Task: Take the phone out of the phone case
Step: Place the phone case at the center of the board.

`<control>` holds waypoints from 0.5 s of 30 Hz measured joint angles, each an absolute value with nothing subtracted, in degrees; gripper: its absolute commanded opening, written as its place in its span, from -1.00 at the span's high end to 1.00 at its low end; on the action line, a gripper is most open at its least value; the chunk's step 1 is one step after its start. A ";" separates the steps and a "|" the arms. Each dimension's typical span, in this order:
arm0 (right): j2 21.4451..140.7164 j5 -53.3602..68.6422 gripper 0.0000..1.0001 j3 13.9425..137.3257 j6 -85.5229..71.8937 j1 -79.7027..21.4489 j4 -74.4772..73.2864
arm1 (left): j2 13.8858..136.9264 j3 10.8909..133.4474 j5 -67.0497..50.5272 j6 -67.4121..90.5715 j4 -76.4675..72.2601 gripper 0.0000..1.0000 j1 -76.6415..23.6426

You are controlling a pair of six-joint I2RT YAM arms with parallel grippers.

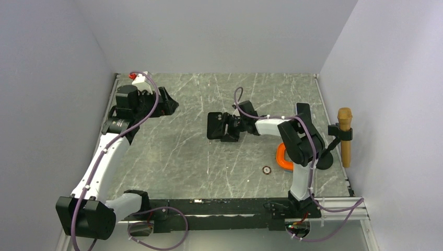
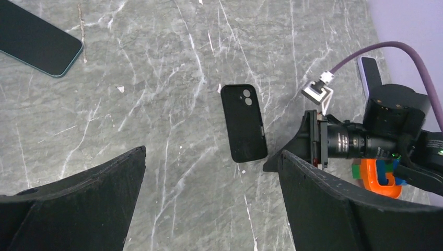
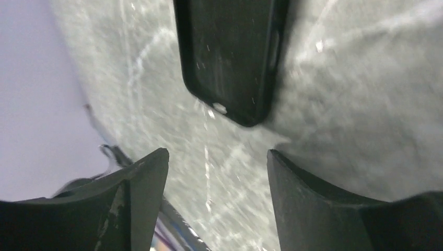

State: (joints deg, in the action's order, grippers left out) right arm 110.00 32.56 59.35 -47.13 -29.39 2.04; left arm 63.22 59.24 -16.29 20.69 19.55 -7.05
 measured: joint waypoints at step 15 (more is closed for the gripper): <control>95.70 -13.67 -0.78 66.57 -26.39 -27.99 -36.88 | 59.90 58.41 -19.29 21.10 18.33 -0.99 -4.86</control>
